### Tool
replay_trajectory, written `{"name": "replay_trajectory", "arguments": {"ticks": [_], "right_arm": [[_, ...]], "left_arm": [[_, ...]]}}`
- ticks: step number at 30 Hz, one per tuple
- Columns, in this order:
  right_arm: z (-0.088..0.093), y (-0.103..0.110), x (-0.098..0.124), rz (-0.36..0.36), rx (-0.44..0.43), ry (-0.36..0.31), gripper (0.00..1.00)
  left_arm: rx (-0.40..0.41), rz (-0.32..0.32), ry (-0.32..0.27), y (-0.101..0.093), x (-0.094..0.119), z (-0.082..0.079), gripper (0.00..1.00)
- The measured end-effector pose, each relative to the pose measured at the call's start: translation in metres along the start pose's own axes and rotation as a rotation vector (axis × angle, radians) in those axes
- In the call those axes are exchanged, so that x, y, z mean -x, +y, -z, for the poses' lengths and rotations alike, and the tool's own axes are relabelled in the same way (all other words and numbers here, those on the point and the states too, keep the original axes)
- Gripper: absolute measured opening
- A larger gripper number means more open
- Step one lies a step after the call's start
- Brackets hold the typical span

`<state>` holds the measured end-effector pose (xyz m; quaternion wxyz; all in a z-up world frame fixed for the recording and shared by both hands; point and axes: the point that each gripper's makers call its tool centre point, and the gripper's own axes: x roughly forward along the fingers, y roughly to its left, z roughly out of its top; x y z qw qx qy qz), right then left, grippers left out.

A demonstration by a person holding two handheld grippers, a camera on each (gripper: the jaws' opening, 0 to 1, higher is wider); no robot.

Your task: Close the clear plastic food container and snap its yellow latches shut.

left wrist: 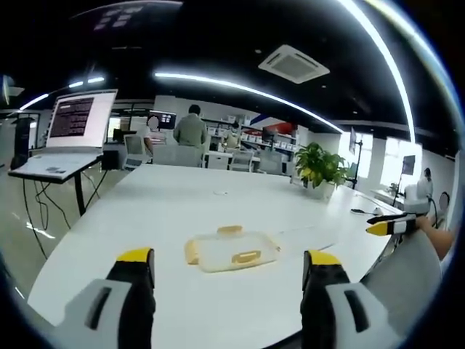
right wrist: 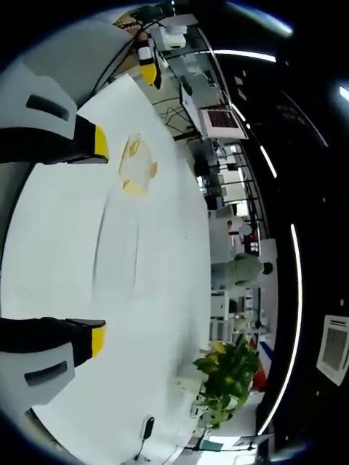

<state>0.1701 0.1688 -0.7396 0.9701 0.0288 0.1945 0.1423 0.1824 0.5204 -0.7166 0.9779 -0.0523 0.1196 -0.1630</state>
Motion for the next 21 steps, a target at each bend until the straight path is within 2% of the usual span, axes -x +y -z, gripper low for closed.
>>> {"name": "replay_trajectory", "arguments": {"ticks": [5,12,15,17,21], "right_arm": [[0.0025,0.0018,-0.0006,-0.008,0.008,0.021,0.86],[0.0037,0.0029,-0.0012,-0.012,0.006,0.035,0.86],[0.0074,0.0066,-0.0023,-0.029,0.036,0.066,0.87],[0.009,0.0074,-0.0028,-0.032,0.045,0.08,0.87],[0.0066,0.0079,-0.003,-0.039,0.056,0.075,0.9]], "left_arm": [[-0.026,-0.022,0.03,0.0027,-0.0001,0.0046,0.79],[-0.017,-0.009,0.022,0.0014,-0.0007,0.0038,0.79],[-0.012,-0.011,0.026,0.0017,-0.0009,0.0043,0.8],[-0.022,-0.013,0.052,0.0025,-0.0014,0.0085,0.8],[-0.003,-0.049,0.024,0.0089,-0.0006,0.0035,0.82]]}}
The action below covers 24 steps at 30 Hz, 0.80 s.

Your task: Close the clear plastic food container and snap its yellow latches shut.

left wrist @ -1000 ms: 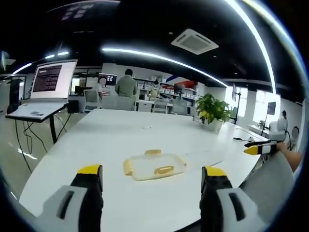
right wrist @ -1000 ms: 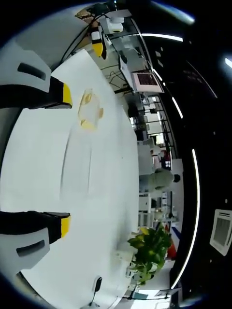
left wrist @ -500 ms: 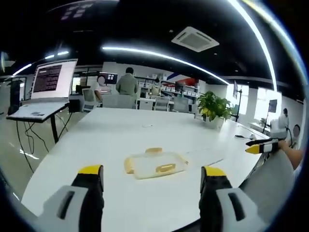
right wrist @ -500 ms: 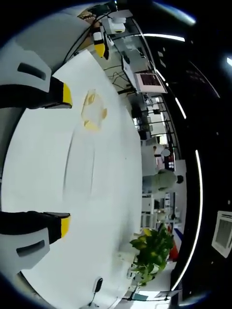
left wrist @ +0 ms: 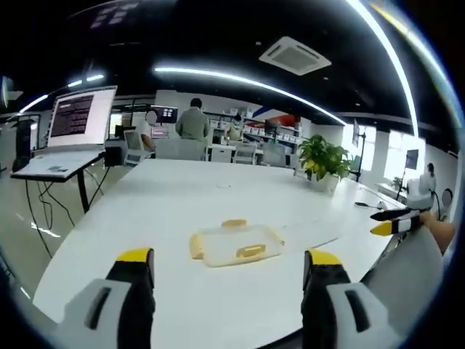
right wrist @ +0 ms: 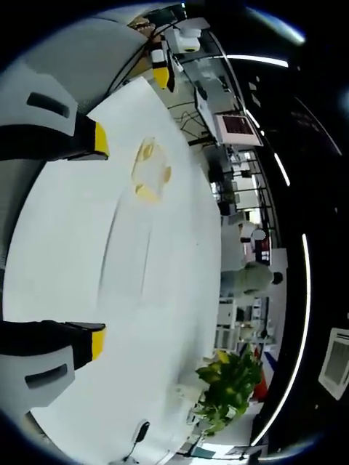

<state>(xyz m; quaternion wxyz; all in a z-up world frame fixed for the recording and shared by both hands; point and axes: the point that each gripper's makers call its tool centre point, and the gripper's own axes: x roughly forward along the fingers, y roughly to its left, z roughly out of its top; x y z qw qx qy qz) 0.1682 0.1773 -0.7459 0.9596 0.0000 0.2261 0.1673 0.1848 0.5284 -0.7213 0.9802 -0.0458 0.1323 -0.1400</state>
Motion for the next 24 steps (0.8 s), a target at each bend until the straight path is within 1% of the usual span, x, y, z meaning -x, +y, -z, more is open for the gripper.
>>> {"name": "replay_trajectory", "arguments": {"ticks": [2,6,8,9,10,11,12,13,14,15,16,17,19,20,22,24], "right_arm": [[0.001,-0.001,0.0,0.006,0.008,0.011,0.9],[-0.004,-0.003,0.0,0.007,0.011,0.006,0.92],[-0.005,-0.005,-0.001,0.01,0.041,0.026,0.91],[-0.005,-0.005,-0.002,0.01,0.059,0.032,0.9],[-0.006,-0.008,-0.002,0.019,0.107,0.049,0.9],[-0.009,-0.009,-0.003,0.022,0.128,0.052,0.9],[-0.016,-0.008,-0.006,0.012,0.152,0.039,0.88],[-0.019,-0.006,-0.008,-0.006,0.171,0.04,0.84],[-0.024,-0.006,-0.01,-0.006,0.195,0.04,0.78],[-0.027,-0.007,-0.012,-0.008,0.22,0.036,0.71],[-0.029,-0.006,-0.014,-0.02,0.247,0.042,0.69],[-0.031,-0.007,-0.018,-0.016,0.254,0.052,0.7],[-0.037,-0.007,-0.024,-0.018,0.281,0.046,0.8],[-0.039,-0.007,-0.026,-0.018,0.292,0.048,0.82],[-0.045,-0.005,-0.033,-0.033,0.343,0.055,0.78],[-0.053,-0.001,-0.041,-0.052,0.385,0.048,0.77]], "left_arm": [[0.021,-0.008,0.01,0.003,0.0,0.001,0.84],[0.012,0.005,0.0,0.004,-0.002,-0.004,0.88],[-0.011,-0.005,0.043,0.006,-0.003,0.001,0.9],[-0.027,0.002,0.06,0.005,-0.004,0.003,0.9],[-0.052,0.006,0.073,0.006,-0.006,0.002,0.9],[-0.072,0.006,0.078,0.006,-0.006,0.0,0.9],[-0.13,0.0,0.081,0.01,-0.008,-0.004,0.9],[-0.161,-0.002,0.081,0.012,-0.01,-0.007,0.91],[-0.205,0.0,0.078,0.015,-0.013,-0.011,0.91],[-0.23,-0.005,0.074,0.018,-0.015,-0.014,0.92],[-0.253,-0.01,0.076,0.021,-0.018,-0.016,0.93],[-0.283,-0.013,0.091,0.024,-0.021,-0.016,0.93],[-0.34,-0.005,0.09,0.028,-0.027,-0.019,0.96],[-0.362,-0.011,0.097,0.03,-0.029,-0.019,0.97],[-0.455,-0.012,0.129,0.037,-0.036,-0.019,0.96],[-0.497,-0.008,0.113,0.039,-0.041,-0.025,0.95]]}}
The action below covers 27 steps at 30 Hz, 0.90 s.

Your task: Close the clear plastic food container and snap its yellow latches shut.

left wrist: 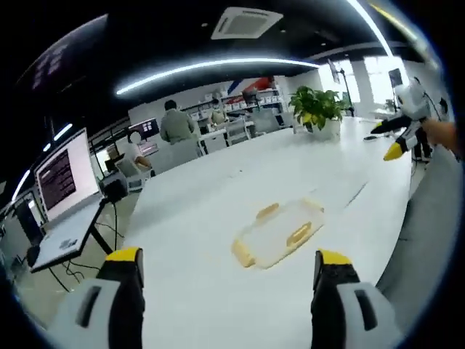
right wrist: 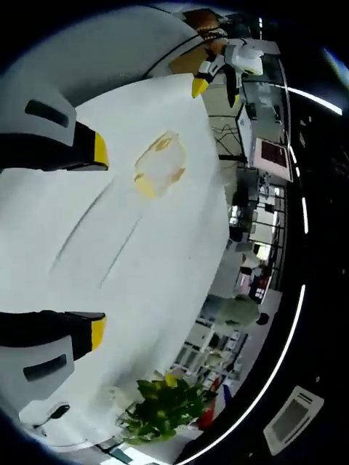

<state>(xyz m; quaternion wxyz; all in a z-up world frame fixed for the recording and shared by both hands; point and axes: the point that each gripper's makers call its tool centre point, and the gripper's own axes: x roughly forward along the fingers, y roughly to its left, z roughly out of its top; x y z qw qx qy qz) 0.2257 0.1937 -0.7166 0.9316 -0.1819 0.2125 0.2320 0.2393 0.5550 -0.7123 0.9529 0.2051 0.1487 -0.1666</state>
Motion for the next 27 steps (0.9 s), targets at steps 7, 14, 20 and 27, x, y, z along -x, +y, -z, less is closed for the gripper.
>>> {"name": "replay_trajectory", "arguments": {"ticks": [7,14,20,27], "right_arm": [[-0.027,0.003,-0.037,-0.066,0.182,-0.002,0.77],[-0.055,0.033,-0.082,-0.168,0.389,0.002,0.75],[-0.064,0.056,-0.115,-0.215,0.56,0.02,0.75],[-0.053,0.072,-0.15,-0.266,0.77,0.091,0.74]], "left_arm": [[-0.284,-0.013,0.018,0.022,-0.026,-0.009,0.98],[-0.582,0.023,0.049,0.025,-0.054,-0.007,0.97],[-0.627,0.059,0.073,0.027,-0.079,-0.001,0.94],[-0.667,0.147,0.115,0.023,-0.104,0.008,0.96]]}}
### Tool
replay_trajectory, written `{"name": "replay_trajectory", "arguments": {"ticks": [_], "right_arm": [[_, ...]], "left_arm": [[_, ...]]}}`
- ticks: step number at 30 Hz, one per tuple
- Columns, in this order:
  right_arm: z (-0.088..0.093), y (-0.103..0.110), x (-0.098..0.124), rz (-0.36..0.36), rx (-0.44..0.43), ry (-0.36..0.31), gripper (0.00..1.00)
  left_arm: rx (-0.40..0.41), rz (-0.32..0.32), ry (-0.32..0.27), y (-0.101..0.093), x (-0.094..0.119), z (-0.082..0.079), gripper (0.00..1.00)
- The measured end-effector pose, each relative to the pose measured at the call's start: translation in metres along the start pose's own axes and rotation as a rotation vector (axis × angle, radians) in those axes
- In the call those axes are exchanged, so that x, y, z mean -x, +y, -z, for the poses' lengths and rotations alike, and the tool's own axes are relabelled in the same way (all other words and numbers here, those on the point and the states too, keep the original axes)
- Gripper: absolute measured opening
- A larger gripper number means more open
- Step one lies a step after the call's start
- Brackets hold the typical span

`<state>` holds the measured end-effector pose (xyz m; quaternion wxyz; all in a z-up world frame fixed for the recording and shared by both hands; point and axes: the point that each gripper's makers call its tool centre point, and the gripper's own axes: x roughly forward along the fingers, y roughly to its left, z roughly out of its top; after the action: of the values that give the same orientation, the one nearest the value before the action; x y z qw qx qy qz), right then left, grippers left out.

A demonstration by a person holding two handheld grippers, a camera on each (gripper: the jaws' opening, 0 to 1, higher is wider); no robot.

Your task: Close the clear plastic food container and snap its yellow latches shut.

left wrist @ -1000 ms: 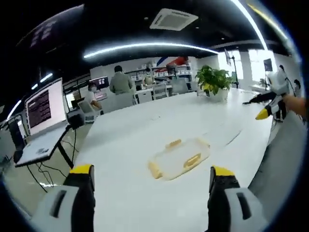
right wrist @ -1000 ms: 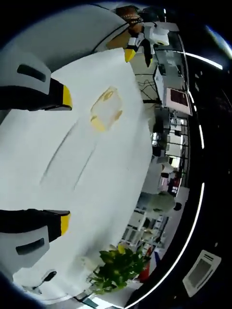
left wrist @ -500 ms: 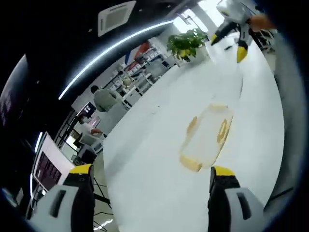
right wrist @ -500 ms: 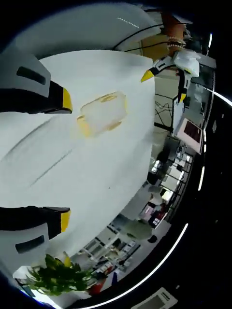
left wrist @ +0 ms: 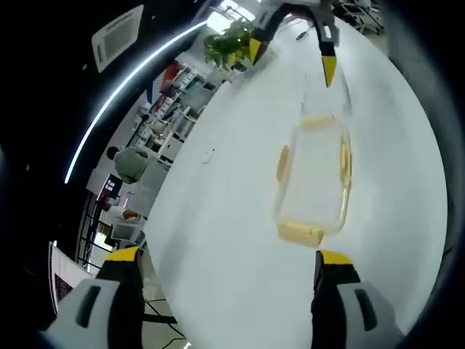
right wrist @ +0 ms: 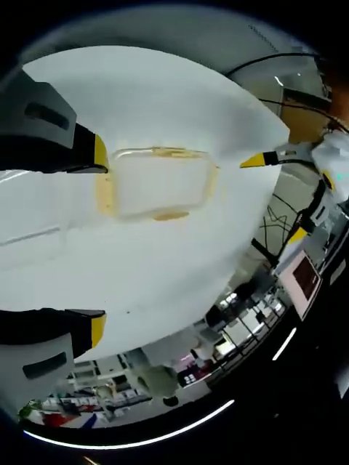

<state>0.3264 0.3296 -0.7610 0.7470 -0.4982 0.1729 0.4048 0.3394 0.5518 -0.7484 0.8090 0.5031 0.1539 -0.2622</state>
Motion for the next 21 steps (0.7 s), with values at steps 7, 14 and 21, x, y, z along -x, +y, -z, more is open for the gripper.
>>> {"name": "replay_trajectory", "arguments": {"ticks": [7,14,21], "right_arm": [[0.008,0.023,-0.029,-0.188,0.038,0.063,0.71],[0.008,0.028,-0.044,-0.276,0.044,0.069,0.67],[0.014,0.043,-0.052,-0.387,0.021,0.106,0.6]], "left_arm": [[-0.014,0.163,0.044,-0.02,-0.027,0.007,0.95],[-0.012,0.274,0.051,-0.032,-0.043,0.006,0.98],[0.011,0.38,0.093,-0.043,-0.052,0.013,0.94]]}}
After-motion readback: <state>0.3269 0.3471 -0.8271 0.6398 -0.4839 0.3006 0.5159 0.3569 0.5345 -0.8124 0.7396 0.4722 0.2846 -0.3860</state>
